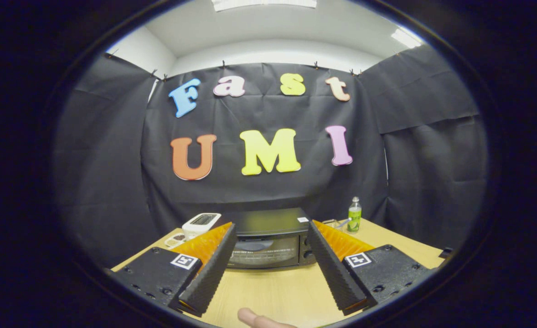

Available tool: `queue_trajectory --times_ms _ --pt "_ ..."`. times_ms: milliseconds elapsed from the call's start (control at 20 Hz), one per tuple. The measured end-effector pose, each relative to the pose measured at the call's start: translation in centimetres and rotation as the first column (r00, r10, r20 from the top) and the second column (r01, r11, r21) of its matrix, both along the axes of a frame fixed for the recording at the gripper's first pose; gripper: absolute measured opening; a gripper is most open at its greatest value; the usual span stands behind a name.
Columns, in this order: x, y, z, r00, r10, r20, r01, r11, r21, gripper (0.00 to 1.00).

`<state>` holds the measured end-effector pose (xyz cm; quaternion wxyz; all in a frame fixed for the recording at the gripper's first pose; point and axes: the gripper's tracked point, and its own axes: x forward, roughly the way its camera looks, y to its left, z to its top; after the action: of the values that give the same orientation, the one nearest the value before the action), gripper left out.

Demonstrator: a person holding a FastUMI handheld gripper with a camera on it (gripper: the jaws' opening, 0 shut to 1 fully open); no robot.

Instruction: Open the toaster oven, put the food inside, and close the toaster oven door.

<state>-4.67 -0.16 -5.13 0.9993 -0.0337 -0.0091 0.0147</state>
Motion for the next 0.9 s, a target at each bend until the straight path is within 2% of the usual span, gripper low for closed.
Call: queue_trajectory --times_ms 400,700,900 --pt "-6.4 0.5 6.3 0.993 0.075 0.091 -0.076 0.997 0.011 1.00" --pt "-6.5 0.5 7.6 0.990 0.087 0.107 -0.087 0.996 -0.011 1.00" --pt "-5.1 1.4 6.1 0.987 0.141 0.073 -0.142 0.990 0.013 1.00"
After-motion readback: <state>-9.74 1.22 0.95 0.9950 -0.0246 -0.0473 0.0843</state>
